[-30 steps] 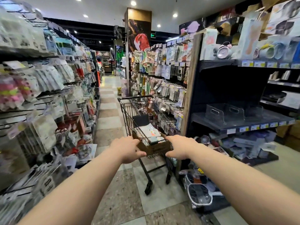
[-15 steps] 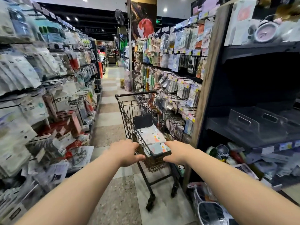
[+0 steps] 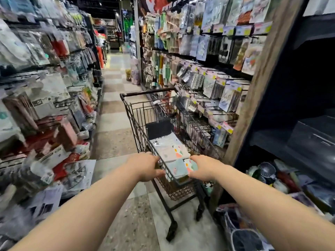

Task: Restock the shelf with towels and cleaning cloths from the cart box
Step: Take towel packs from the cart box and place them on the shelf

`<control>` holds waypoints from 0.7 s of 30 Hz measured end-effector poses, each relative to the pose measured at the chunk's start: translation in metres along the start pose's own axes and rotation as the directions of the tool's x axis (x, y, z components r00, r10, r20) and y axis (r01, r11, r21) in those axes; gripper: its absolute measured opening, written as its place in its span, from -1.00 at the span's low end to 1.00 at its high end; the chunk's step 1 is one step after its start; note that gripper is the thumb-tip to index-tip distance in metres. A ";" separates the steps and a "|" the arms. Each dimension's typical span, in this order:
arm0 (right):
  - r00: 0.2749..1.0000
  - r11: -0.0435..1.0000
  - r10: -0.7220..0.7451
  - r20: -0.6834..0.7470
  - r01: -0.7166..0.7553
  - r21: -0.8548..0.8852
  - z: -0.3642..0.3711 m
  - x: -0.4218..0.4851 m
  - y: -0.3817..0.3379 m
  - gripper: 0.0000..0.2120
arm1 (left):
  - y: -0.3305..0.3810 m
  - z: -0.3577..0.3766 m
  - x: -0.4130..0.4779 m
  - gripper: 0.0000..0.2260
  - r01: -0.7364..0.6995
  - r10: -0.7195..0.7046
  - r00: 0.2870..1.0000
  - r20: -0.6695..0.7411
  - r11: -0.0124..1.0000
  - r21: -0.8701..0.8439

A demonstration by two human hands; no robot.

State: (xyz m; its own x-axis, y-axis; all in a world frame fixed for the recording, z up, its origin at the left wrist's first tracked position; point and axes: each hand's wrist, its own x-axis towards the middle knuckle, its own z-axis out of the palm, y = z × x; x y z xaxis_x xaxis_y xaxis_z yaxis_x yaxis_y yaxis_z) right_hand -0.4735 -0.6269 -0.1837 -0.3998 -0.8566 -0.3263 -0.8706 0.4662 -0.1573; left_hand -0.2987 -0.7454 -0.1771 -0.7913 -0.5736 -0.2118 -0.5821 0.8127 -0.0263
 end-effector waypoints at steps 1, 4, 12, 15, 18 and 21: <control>1.000 1.000 0.020 0.003 -0.020 0.014 -0.001 0.018 -0.002 -0.30 | -0.012 0.000 0.016 -0.43 -0.021 0.021 1.000 0.006 1.000 -0.004; 0.995 0.994 0.096 0.001 -0.096 0.055 -0.003 0.069 -0.012 -0.28 | -0.052 -0.001 0.063 -0.42 -0.067 0.067 0.997 0.024 0.998 0.019; 0.962 0.960 0.255 0.092 -0.264 0.098 0.005 0.153 -0.011 -0.30 | -0.124 -0.002 0.166 -0.39 -0.209 0.203 0.976 0.081 0.974 0.083; 0.941 0.941 0.314 0.129 -0.326 0.086 0.007 0.177 -0.005 -0.29 | -0.127 0.005 0.199 -0.41 -0.280 0.267 0.955 0.132 0.956 0.091; 0.933 0.934 0.331 0.143 -0.345 0.092 0.007 0.209 0.004 -0.28 | -0.128 0.010 0.237 -0.40 -0.328 0.317 0.938 0.142 0.943 0.056; 0.932 0.932 0.329 0.149 -0.346 0.106 0.004 0.245 0.011 -0.33 | -0.130 0.011 0.276 -0.41 -0.358 0.348 0.928 0.133 0.932 0.063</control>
State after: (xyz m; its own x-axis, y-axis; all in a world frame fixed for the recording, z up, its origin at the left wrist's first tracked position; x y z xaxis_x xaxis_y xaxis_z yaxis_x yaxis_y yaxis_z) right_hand -0.5797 -0.8305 -0.2687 -0.6166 -0.6120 -0.4952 -0.6428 0.7545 -0.1321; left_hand -0.4392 -1.0088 -0.2426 -0.9119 -0.2363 -0.3356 -0.2473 0.9689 -0.0101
